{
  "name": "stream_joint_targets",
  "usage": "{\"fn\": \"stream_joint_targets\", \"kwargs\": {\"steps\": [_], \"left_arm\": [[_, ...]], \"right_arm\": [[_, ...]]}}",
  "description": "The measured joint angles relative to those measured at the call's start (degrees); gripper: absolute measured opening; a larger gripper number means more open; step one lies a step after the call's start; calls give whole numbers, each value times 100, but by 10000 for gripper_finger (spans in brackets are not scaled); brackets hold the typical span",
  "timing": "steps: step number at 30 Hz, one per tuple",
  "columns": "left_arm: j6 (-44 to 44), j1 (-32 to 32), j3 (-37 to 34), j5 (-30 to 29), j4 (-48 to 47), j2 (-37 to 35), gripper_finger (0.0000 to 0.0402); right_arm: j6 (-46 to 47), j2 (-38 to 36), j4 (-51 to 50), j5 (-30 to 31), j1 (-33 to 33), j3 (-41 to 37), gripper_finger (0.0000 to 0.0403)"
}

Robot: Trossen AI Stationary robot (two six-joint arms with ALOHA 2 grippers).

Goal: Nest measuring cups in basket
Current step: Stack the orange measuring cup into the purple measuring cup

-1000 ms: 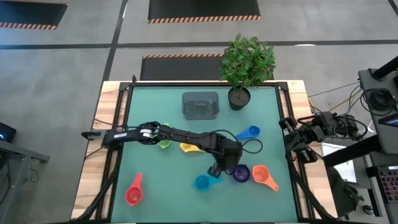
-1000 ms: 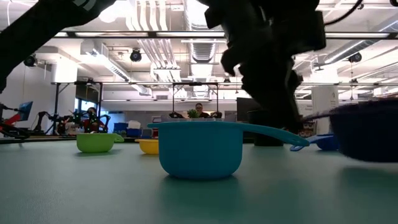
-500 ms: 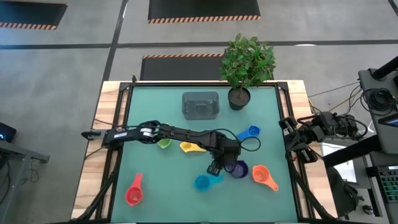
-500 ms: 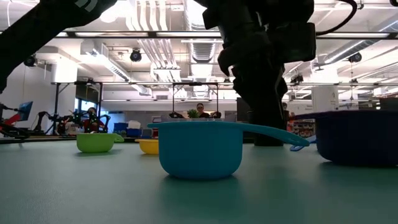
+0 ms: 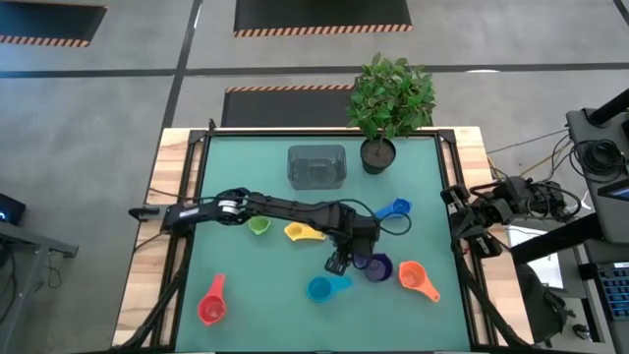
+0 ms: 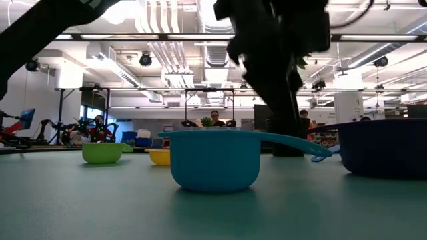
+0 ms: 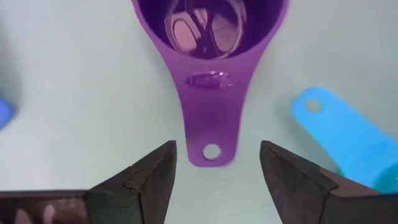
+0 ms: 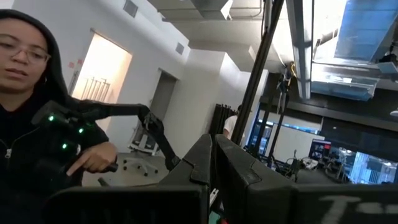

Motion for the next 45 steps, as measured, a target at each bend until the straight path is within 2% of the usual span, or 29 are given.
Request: {"fn": "stream_joint_targets", "kwargs": {"steps": [3, 7, 10, 17, 26, 36, 40, 45], "left_arm": [[-45, -45, 0, -66, 1, -237, 206], [-55, -277, 0, -516, 149, -458, 194], [-53, -484, 0, -583, 305, -538, 184], [11, -858, 0, -590, 362, -548, 160], [-274, -926, 0, -593, 5, -588, 125], [-390, -1029, -50, -565, -558, -720, 93], [-473, -1032, -705, -544, -258, -1229, 82], [-694, -1032, -2412, -604, 1509, -2348, 75]], "right_arm": [[10, 2, 2, 80, 1, 1, 9], [130, 44, -69, 695, 0, 3, 9], [107, 160, -122, 915, 1, 9, 9], [257, 619, -120, 953, 1, 199, 9], [197, 1302, -124, 942, 1, 392, 9], [245, 1419, -125, 892, 3, 433, 9], [244, 1422, -128, 892, 3, 433, 9], [229, 1419, -120, 892, 3, 432, 9]]}}
